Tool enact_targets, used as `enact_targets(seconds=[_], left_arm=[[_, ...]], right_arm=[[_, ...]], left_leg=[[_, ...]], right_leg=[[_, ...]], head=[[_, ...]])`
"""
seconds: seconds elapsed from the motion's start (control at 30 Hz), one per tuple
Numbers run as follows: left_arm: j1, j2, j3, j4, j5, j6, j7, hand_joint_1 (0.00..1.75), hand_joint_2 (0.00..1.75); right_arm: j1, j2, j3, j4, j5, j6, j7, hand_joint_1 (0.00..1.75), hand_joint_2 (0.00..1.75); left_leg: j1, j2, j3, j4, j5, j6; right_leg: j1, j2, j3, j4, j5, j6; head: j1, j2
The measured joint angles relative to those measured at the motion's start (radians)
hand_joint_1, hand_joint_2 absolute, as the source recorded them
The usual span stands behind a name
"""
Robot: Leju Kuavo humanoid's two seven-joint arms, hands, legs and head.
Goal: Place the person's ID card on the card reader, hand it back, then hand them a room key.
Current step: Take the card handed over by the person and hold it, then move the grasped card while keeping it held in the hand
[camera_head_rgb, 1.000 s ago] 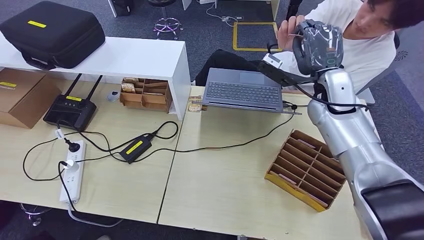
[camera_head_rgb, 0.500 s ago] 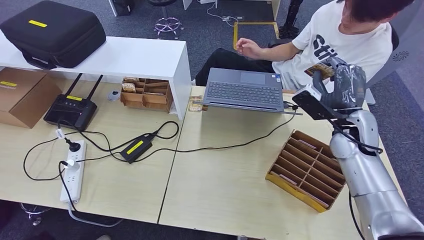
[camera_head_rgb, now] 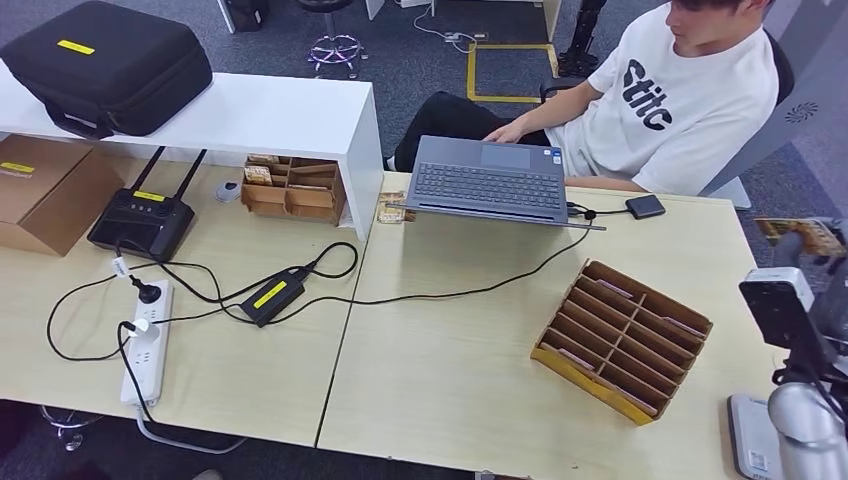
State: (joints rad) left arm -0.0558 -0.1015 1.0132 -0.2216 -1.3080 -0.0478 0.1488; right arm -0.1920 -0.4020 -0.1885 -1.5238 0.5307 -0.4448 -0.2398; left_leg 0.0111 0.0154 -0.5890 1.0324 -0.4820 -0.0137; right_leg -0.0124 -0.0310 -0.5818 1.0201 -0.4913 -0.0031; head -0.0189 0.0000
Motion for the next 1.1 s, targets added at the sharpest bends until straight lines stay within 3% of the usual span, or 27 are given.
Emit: enact_targets(seconds=[0.17, 0.4, 0.67, 0.87, 1.1], left_arm=[[0.001, -0.001, 0.023, 0.0, 0.02, 0.006, 0.0, 0.0, 1.75], [0.002, -0.001, 0.052, 0.0, 0.04, 0.008, 0.0, 0.0, 1.75], [0.002, -0.001, 0.073, 0.0, 0.05, 0.01, 0.003, 0.0, 1.75], [0.002, -0.001, 0.09, 0.0, 0.056, 0.01, 0.003, 0.0, 1.75], [0.002, -0.001, 0.098, 0.0, 0.057, 0.01, 0.003, 0.0, 1.75]], right_arm=[[0.083, -0.04, -0.103, -0.033, -0.033, 0.126, 0.063, 1.75, 1.75], [0.158, -0.146, -0.157, -0.03, -0.019, 0.299, 0.155, 1.75, 1.75], [0.184, -0.27, -0.163, 0.01, 0.004, 0.429, 0.282, 1.75, 1.75], [0.192, -0.366, -0.138, 0.043, -0.052, 0.573, 0.35, 1.75, 1.75], [0.2, -0.457, -0.1, 0.074, -0.116, 0.666, 0.376, 1.75, 1.75]], left_leg=[[0.0, 0.0, 0.0, 0.0, 0.0, 0.0], [0.0, 0.0, 0.0, 0.0, 0.0, 0.001], [-0.001, 0.001, 0.0, 0.0, 0.0, 0.001], [-0.001, 0.001, 0.0, 0.0, 0.0, 0.001], [-0.001, 0.001, 0.0, 0.0, -0.001, 0.001]], right_leg=[[0.0, 0.0, 0.0, 0.0, 0.0, 0.0], [0.0, 0.0, 0.0, 0.0, 0.0, 0.0], [-0.001, 0.0, 0.0, 0.0, 0.0, 0.0], [-0.001, 0.0, 0.0, 0.0, 0.0, 0.0], [-0.001, 0.0, 0.0, 0.0, 0.0, 0.0]], head=[[0.0, 0.0], [0.0, 0.0], [0.0, 0.0], [0.0, 0.0], [0.0, 0.0]])
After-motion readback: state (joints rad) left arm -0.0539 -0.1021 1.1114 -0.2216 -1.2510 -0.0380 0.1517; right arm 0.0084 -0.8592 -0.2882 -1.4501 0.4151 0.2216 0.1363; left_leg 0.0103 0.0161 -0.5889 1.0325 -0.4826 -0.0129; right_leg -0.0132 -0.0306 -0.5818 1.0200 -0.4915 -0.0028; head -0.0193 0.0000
